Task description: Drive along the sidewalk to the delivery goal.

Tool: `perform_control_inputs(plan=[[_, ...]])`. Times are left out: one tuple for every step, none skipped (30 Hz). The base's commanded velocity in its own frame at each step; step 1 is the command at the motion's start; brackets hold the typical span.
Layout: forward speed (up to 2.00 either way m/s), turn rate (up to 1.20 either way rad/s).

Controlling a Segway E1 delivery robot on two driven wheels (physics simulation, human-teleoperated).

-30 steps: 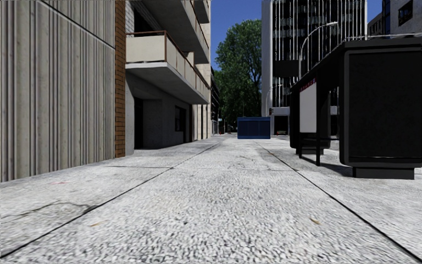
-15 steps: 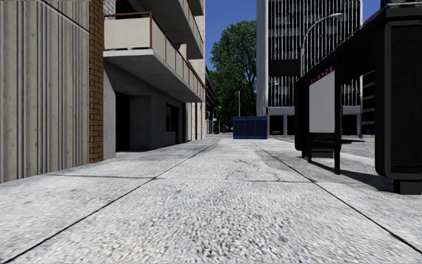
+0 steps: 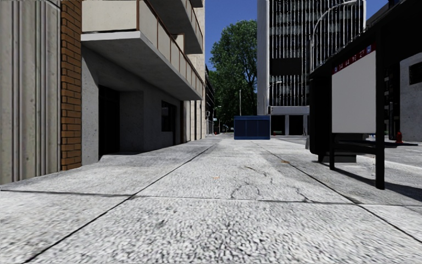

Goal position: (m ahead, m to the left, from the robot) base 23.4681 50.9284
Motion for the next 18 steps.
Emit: perform_control_inputs(plan=[[2.00, 0.00], [2.00, 0.00], [2.00, 0.00], [2.00, 0.00], [2.00, 0.00], [2.00, -0.09], [2.00, -0.09], [2.00, -0.27], [2.00, -0.38], [2.00, -0.42], [2.00, -0.42], [2.00, -0.42], [2.00, -0.43], [2.00, -0.43], [2.00, -0.43], [2.00, -0.37], [2.00, -0.17], [2.00, 0.00]])
